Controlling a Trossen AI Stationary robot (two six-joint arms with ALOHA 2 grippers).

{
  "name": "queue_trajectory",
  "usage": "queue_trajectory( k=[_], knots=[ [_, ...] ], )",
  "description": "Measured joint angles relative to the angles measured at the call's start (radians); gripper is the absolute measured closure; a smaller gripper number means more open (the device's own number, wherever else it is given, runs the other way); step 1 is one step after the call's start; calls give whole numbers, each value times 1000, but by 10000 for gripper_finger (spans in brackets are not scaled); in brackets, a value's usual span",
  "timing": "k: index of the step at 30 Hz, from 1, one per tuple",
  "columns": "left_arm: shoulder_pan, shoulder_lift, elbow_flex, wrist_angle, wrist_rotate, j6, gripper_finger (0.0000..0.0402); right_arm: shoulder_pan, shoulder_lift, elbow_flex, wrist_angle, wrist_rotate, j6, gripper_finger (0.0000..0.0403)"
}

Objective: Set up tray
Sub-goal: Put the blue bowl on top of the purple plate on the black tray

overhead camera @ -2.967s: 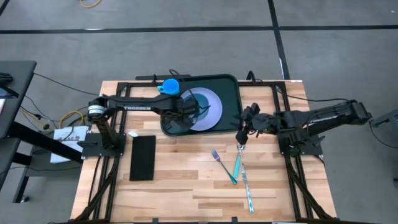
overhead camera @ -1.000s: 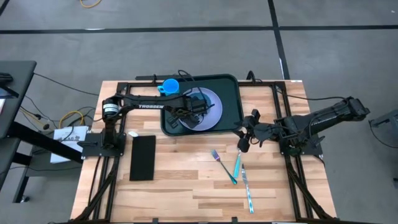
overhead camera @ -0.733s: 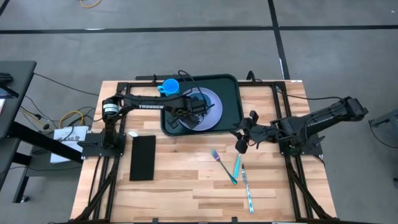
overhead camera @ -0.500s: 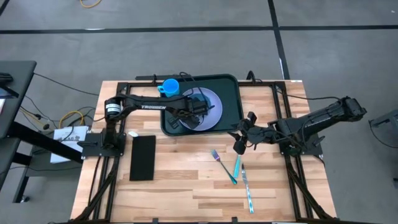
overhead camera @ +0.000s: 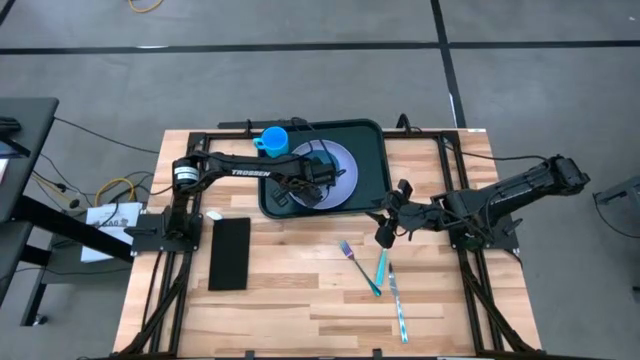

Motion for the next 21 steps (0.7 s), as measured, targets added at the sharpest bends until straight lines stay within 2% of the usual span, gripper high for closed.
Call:
queue_trajectory(
  k=[8,13,18,21],
  knots=[
    [0,1,0,-2,7,-21,386,0,0,0,0,0,0,249],
    [0,2,0,-2,5,-47,351,0,0,0,0,0,0,249],
    [0,2,2,-4,-39,-70,310,0,0,0,2,-1,0,249],
    [0,2,40,-54,-49,-114,287,0,0,0,2,-1,0,249]
  ],
)
